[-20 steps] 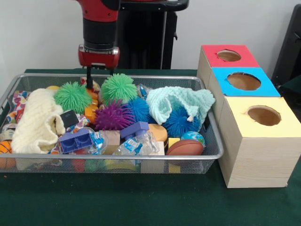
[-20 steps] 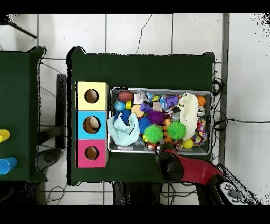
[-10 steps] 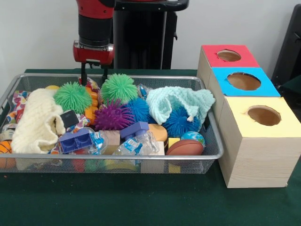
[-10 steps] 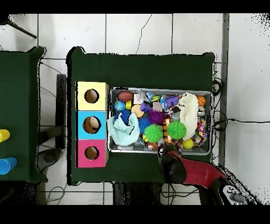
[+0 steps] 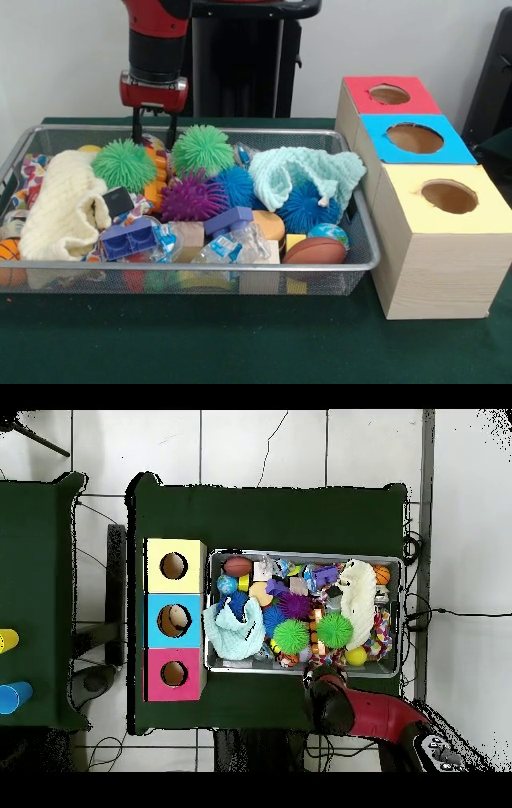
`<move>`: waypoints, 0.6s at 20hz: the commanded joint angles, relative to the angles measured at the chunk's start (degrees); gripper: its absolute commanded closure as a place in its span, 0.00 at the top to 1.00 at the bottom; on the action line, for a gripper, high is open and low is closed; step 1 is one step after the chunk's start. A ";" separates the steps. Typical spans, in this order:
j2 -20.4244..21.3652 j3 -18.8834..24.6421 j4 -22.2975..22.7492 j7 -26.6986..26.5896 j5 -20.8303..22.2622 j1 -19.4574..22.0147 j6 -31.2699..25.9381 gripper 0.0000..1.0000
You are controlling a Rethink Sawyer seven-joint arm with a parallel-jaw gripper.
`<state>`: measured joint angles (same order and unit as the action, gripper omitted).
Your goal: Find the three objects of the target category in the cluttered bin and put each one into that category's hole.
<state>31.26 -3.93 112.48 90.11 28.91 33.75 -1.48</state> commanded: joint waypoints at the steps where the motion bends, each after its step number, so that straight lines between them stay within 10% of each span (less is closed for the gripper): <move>1: -7.62 -1.58 -4.94 4.22 2.61 -0.87 -3.39 1.00; 12: -11.97 -2.83 -7.93 4.26 2.58 -2.40 -2.05 1.00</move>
<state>27.05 -5.95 108.91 90.11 28.91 31.42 -0.63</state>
